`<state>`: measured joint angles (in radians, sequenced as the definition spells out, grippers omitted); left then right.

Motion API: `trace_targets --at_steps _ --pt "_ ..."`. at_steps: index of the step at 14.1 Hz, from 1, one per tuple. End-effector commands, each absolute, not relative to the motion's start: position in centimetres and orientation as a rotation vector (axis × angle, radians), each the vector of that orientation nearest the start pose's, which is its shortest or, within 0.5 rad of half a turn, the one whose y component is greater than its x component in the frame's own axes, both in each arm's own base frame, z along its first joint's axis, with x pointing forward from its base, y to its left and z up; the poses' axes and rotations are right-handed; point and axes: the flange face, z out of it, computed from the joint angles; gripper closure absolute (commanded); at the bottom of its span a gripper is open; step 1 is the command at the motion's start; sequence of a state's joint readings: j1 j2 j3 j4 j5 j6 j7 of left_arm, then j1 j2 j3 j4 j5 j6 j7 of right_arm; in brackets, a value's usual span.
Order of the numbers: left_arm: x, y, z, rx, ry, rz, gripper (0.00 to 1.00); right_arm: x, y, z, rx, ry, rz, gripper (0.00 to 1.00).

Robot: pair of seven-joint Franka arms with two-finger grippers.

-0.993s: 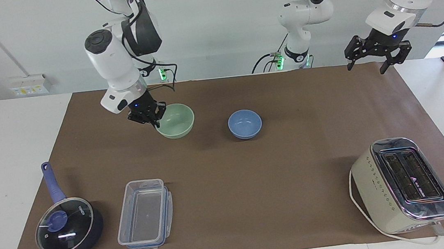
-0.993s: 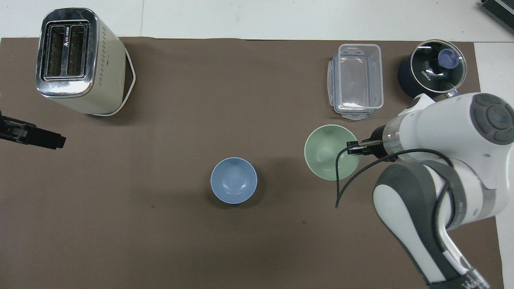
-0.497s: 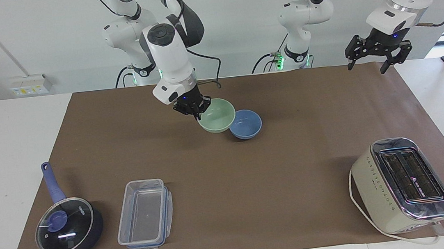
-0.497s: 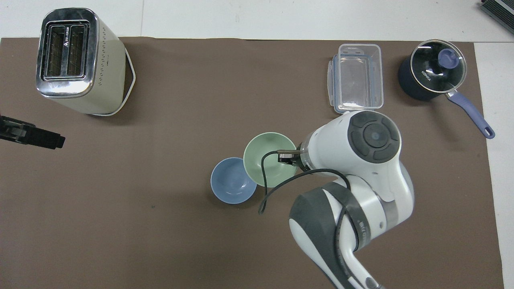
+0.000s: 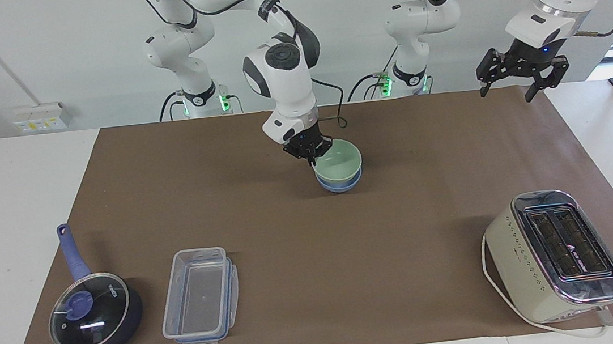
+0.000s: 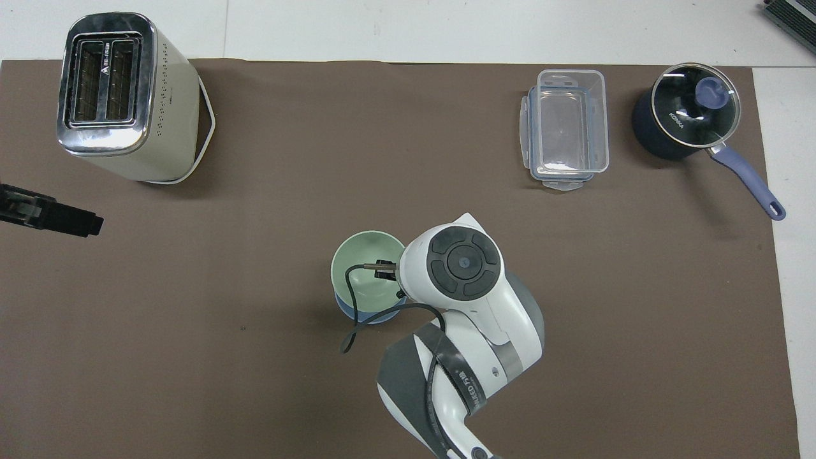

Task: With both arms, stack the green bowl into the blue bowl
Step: 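Lower the green bowl into the blue bowl and open the right gripper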

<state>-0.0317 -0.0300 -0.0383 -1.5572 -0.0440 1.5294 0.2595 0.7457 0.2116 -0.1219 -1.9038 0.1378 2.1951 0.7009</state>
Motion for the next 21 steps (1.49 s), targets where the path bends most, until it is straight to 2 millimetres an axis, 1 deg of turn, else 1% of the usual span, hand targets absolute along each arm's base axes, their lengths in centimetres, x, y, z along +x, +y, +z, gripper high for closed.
trace_targets --at_steps 1,2,4,8,11,15,21 --pt "53.8 -3.9 64.8 -3.123 0.522 0.003 0.00 49.2 36.6 39.3 -3.005 0.248 -0.031 1.00" --pt "53.7 -3.9 64.8 -3.123 0.520 0.001 0.00 48.6 37.0 38.8 -3.009 0.232 -0.028 1.00" --pt "53.7 -4.0 64.8 -3.123 0.520 0.004 0.00 48.2 37.2 38.1 -3.010 0.223 -0.030 1.00" --pt "53.7 -4.0 64.8 -3.123 0.520 0.001 0.00 48.7 37.0 37.8 -2.999 0.218 -0.060 1.00" --pt "53.8 -3.9 64.8 -3.126 0.518 -0.004 0.00 49.1 37.4 36.9 -2.985 0.218 -0.094 1.00" --pt "53.8 -3.9 64.8 -3.127 0.516 -0.004 0.00 49.0 37.3 36.7 -2.991 0.216 -0.083 1.00" --pt "53.8 -4.0 64.8 -3.126 0.518 -0.007 0.00 47.8 36.9 36.3 -3.019 0.208 -0.024 1.00"
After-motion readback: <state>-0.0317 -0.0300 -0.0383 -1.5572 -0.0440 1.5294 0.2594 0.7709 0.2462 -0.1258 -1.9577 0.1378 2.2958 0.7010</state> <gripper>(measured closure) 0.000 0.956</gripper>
